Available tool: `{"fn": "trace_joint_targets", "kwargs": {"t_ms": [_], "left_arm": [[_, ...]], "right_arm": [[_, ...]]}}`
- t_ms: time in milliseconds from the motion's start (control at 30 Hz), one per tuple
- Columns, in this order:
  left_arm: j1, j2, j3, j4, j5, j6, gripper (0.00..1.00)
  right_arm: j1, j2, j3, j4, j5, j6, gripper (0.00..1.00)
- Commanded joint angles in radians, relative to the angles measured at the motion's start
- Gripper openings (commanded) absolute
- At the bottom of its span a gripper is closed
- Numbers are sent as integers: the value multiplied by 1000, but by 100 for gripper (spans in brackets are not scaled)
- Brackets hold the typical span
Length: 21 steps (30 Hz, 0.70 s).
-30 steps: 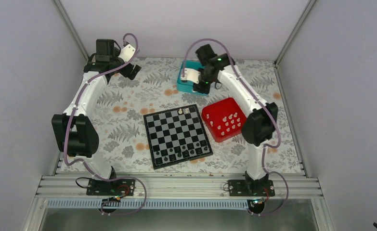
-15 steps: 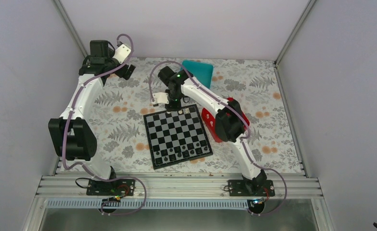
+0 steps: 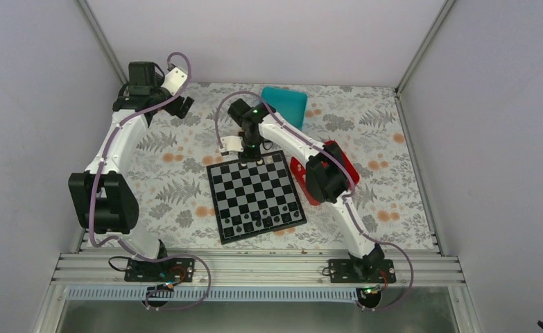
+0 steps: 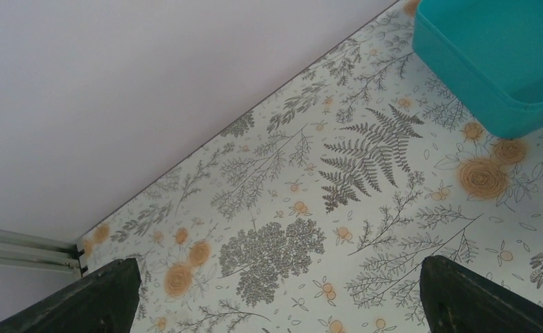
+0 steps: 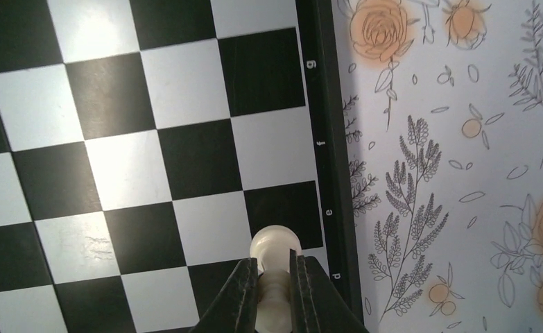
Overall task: Set up the chess pieces on the board
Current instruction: Place the chess piece on the chessboard.
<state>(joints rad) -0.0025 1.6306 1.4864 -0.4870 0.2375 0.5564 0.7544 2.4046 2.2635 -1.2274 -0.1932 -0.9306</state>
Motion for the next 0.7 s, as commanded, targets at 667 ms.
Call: {"fn": "trace_joint_targets", "kwargs": {"t_ms": [667], "left_arm": [[6, -23, -15, 31, 36, -15, 100]], "right_arm": [[-58, 43, 1, -20, 4, -14, 8]]}}
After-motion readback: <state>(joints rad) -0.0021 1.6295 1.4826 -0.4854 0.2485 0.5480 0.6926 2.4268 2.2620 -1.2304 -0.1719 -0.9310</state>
